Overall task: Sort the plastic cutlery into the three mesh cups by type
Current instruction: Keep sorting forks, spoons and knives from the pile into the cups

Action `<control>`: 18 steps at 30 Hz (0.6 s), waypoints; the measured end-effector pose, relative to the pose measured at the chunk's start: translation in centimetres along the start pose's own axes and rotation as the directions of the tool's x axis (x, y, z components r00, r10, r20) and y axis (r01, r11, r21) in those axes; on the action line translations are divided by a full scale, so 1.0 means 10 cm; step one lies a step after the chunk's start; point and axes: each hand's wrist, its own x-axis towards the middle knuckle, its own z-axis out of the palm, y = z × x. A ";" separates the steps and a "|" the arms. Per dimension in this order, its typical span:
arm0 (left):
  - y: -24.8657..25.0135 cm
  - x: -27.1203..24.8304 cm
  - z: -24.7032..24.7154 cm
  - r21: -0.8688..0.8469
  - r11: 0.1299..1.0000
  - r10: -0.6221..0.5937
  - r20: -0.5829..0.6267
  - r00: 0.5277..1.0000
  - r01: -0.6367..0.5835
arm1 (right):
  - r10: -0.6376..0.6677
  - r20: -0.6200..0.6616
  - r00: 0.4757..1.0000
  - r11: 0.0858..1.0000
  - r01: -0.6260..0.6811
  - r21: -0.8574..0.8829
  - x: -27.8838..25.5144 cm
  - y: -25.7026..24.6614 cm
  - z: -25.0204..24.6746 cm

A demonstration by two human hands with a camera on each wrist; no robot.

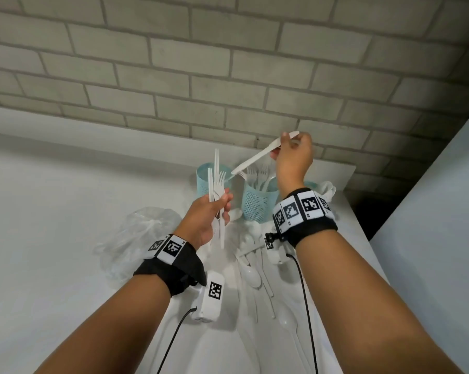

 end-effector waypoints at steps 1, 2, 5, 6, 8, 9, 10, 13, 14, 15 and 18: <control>0.01 0.00 -0.03 0.002 1.000 -0.001 -0.012 1.000 0.001 | -0.012 0.011 1.000 1.000 0.012 0.011 0.00 0.03 0.08; 0.02 0.00 -0.06 0.007 1.000 -0.001 -0.019 1.000 0.001 | -0.019 0.029 0.999 1.000 0.019 0.000 -0.01 0.08 0.16; 0.03 -0.01 -0.11 0.033 0.999 0.008 -0.029 1.000 -0.007 | 0.001 0.129 0.992 0.990 0.018 -0.141 -0.04 0.25 0.39; 0.03 -0.01 -0.12 0.028 1.000 -0.002 -0.027 1.000 0.003 | 0.009 0.182 0.983 0.978 0.029 -0.206 -0.05 0.32 0.44; 0.04 -0.01 -0.13 -0.020 0.998 -0.055 -0.004 0.998 0.055 | 0.027 0.319 0.947 0.924 0.099 -0.369 -0.08 0.43 0.51; 0.05 -0.02 -0.14 -0.055 0.995 -0.085 0.019 0.996 0.086 | 0.039 0.382 0.923 0.889 0.142 -0.435 -0.09 0.47 0.52; 0.06 -0.02 -0.14 -0.086 0.990 -0.111 0.041 0.993 0.114 | 0.045 0.422 0.906 0.867 0.174 -0.467 -0.09 0.49 0.52; 0.09 -0.05 -0.13 -0.125 0.981 -0.137 0.088 0.987 0.148 | -0.012 0.439 0.899 0.873 0.223 -0.434 -0.09 0.43 0.47; 0.09 -0.07 -0.12 -0.126 0.981 -0.133 0.099 0.986 0.145 | -0.055 0.430 0.901 0.880 0.248 -0.405 -0.10 0.39 0.45; 0.09 -0.08 -0.11 -0.117 0.984 -0.124 0.105 0.987 0.136 | -0.094 0.420 0.903 0.885 0.269 -0.379 -0.10 0.35 0.41; 0.06 -0.10 -0.07 -0.054 0.994 -0.087 0.100 0.991 0.092 | -0.138 0.464 0.875 0.885 0.319 -0.339 -0.10 0.24 0.31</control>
